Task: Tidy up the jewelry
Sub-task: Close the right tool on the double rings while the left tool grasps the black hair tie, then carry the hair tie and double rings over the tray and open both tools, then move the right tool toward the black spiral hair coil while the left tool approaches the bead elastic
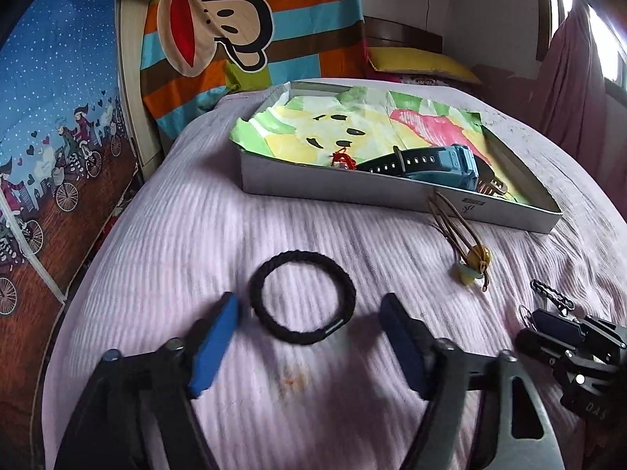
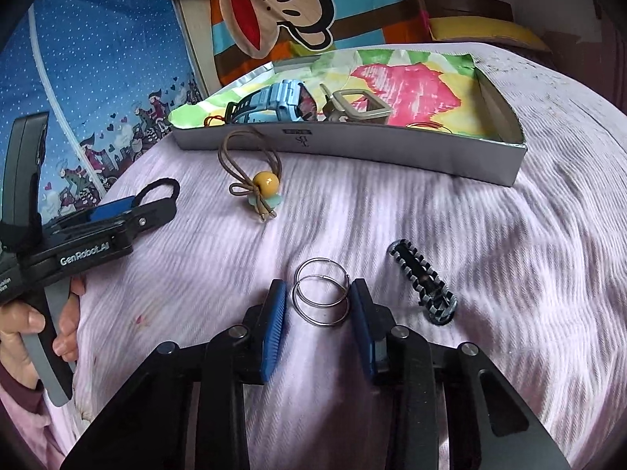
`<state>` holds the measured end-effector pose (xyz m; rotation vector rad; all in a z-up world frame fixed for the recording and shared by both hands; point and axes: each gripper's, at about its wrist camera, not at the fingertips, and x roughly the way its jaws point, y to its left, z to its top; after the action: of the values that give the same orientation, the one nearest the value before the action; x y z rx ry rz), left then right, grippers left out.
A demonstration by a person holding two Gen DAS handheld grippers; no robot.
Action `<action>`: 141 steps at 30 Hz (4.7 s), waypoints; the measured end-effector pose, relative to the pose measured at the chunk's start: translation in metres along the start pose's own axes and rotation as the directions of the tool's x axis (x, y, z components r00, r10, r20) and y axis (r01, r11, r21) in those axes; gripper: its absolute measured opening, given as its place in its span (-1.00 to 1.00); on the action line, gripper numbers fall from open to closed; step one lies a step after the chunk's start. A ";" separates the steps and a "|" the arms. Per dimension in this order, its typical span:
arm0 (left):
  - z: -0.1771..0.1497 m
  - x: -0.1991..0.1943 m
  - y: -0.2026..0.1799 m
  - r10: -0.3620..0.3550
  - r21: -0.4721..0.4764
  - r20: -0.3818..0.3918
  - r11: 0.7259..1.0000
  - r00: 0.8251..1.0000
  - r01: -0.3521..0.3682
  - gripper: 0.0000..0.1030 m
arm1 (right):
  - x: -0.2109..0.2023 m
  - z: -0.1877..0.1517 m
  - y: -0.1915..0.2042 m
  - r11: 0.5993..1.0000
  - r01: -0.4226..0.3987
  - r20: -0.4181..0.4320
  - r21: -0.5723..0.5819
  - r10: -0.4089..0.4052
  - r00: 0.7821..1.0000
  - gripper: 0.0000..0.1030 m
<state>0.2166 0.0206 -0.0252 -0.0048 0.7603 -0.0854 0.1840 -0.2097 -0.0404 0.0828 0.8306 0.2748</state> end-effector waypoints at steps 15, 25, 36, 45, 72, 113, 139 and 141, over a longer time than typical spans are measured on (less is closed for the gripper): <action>-0.009 -0.001 -0.010 -0.031 0.012 0.002 0.999 1.000 0.031 -0.73 | 0.002 -0.004 -0.003 0.999 -0.038 0.035 0.009 0.037 0.999 -0.52; -0.017 -0.026 -0.012 -0.134 -0.004 0.079 0.991 0.988 0.135 -0.88 | -0.009 -0.003 -0.005 0.998 -0.062 0.083 0.016 0.060 0.995 -0.52; -0.009 -0.056 -0.035 -0.169 0.064 0.161 0.985 0.972 0.160 -0.88 | -0.039 0.014 -0.007 0.999 -0.040 0.230 -0.013 0.042 0.972 -0.52; 0.041 -0.049 -0.046 -0.157 0.052 0.215 0.987 0.964 0.149 -0.88 | -0.053 0.042 -0.030 0.999 0.053 0.364 -0.001 -0.049 0.930 -0.52; 0.113 0.041 -0.073 -0.132 0.022 -0.021 0.991 0.991 0.132 -0.88 | -0.002 0.079 -0.057 0.997 0.079 0.243 0.027 -0.083 0.966 -0.52; 0.062 -0.037 -0.048 -0.116 -0.020 0.237 0.992 0.964 0.125 0.91 | -0.079 0.062 -0.045 0.992 0.126 0.434 0.014 -0.120 0.893 0.63; -0.009 -0.071 -0.052 -0.089 0.072 0.270 0.995 0.959 0.073 1.00 | -0.123 0.018 -0.058 0.980 0.200 0.341 0.015 -0.193 0.920 0.97; -0.009 -0.066 -0.054 -0.085 0.088 0.243 0.994 0.966 0.066 1.00 | -0.113 0.018 -0.063 0.980 0.197 0.298 0.024 -0.195 0.934 0.97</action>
<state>0.1585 -0.0281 0.0153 0.0305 0.5074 -0.1843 0.1376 -0.3002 0.0418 0.0340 0.5309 0.0723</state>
